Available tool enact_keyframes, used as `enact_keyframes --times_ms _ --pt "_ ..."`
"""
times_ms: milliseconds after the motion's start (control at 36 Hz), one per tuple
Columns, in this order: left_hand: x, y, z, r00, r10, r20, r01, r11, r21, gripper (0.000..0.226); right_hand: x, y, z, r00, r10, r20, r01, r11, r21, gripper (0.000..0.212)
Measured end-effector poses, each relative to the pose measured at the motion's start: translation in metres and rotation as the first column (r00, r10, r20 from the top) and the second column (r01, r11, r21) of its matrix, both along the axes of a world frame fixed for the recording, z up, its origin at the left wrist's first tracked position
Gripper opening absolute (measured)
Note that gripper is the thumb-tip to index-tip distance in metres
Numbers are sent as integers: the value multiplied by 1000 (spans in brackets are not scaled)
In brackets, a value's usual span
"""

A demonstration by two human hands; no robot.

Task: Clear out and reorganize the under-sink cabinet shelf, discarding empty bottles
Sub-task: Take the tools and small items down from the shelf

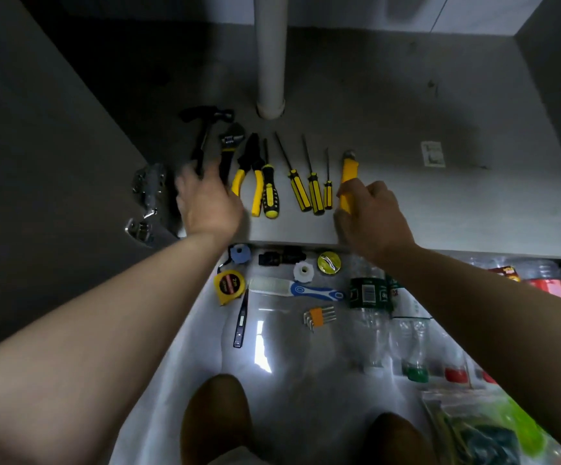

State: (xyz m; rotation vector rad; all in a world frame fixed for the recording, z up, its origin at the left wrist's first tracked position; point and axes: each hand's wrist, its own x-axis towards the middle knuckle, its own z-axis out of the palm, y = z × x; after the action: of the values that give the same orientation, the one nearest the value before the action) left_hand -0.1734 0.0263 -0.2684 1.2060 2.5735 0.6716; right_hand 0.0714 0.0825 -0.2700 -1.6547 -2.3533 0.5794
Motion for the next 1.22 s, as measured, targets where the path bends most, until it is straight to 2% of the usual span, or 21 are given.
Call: enact_keyframes --times_ms 139,306,389,500,639,694,750,889,944,1056,1167,1222 --pt "-28 31 0 980 143 139 -135 989 -69 58 -1 3 -5 997 -82 -3 82 996 20 24" --pt "-42 43 -6 981 190 46 -178 965 -192 50 5 5 -8 983 -154 -102 154 988 -13 21" --pt "-45 43 -10 972 212 102 -192 965 -179 45 13 5 -8 958 -179 -225 172 984 -50 23" --pt "-42 44 -9 963 208 169 -185 972 -142 35 27 -2 -8 941 -124 -315 102 991 -84 27" --pt "-24 26 1 962 213 170 -215 977 -7 44 50 -15 -5 955 21 -294 -58 992 -116 44" --pt "-17 10 8 974 151 169 -166 983 77 43 57 -23 0 967 74 -244 -107 987 -124 56" --pt "-10 -12 15 984 55 171 -80 986 146 39 63 -33 8 977 112 -181 -136 982 -128 59" --pt "17 -78 32 924 -223 311 152 959 239 25 81 -70 40 976 204 -78 -217 939 -266 28" --pt "24 -101 35 901 -291 321 236 951 199 29 91 -87 55 973 232 -17 -224 914 -337 19" --pt "35 -136 36 877 -353 324 361 932 37 22 113 -117 84 946 309 93 -228 843 -488 18" --pt "42 -164 33 818 -458 348 516 852 -92 16 132 -139 93 930 322 175 -175 809 -561 14" --pt "45 -175 30 799 -501 332 572 804 -164 13 137 -148 84 952 272 142 -132 781 -611 15"
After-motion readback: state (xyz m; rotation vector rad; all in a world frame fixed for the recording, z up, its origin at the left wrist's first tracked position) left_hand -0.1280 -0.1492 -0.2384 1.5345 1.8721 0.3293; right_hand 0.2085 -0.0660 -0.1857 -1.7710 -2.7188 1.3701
